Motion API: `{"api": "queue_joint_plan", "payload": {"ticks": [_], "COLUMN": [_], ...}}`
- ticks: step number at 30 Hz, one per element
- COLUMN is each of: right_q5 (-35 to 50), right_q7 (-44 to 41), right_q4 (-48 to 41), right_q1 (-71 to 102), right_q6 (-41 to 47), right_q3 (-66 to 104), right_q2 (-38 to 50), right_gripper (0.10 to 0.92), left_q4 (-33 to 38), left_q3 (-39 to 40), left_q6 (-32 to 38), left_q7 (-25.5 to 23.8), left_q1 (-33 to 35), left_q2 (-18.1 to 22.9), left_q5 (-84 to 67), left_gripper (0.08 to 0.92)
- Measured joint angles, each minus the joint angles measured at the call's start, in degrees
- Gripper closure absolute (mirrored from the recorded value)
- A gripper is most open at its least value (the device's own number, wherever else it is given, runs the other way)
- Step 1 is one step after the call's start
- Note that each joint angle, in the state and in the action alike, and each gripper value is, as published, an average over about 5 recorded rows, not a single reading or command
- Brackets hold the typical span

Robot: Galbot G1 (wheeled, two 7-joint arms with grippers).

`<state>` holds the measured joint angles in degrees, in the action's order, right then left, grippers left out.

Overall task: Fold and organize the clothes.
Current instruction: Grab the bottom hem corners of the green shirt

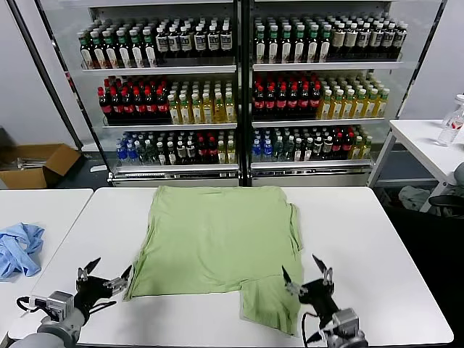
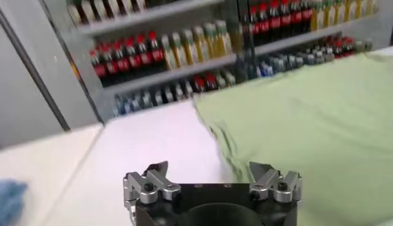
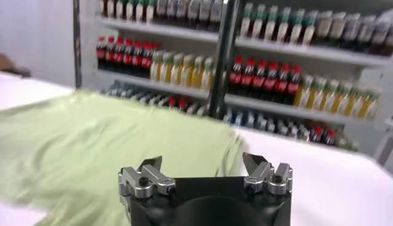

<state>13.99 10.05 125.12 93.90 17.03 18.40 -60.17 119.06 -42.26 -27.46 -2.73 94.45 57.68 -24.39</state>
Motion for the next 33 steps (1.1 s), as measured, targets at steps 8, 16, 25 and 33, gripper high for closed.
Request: {"api": "queue_joint_plan", "payload": {"ticks": [8, 16, 25, 33], "right_q5": [0.2, 0.6, 2.0, 4.9], "right_q7": [1.4, 2.8, 5.6, 7.2], "right_q4": [-0.1, -0.3, -0.2, -0.6], "right_q1": [0.9, 1.4, 2.0, 1.4], "right_q6": [1.0, 1.7, 3.7, 5.3], "right_q3": [-1.8, -3.8, -5.4, -6.0], "right_q2": [-0.1, 0.0, -0.4, -0.3], "right_gripper": [0.203, 0.203, 0.208, 0.405], "left_q4": [1.1, 0.2, -0.2, 0.0], "left_q3": [0.5, 1.0, 2.0, 3.3], "left_q6": [-2.5, -3.8, -4.5, -4.6], "left_q7": [0.4, 0.6, 0.7, 0.4], "left_q1": [1.5, 1.0, 0.6, 0.5], "left_q2": [0.7, 1.5, 1.9, 2.5], "left_q5": [-1.4, -1.1, -0.1, 0.8], "left_gripper": [0.177, 0.177, 0.241, 0.466]}}
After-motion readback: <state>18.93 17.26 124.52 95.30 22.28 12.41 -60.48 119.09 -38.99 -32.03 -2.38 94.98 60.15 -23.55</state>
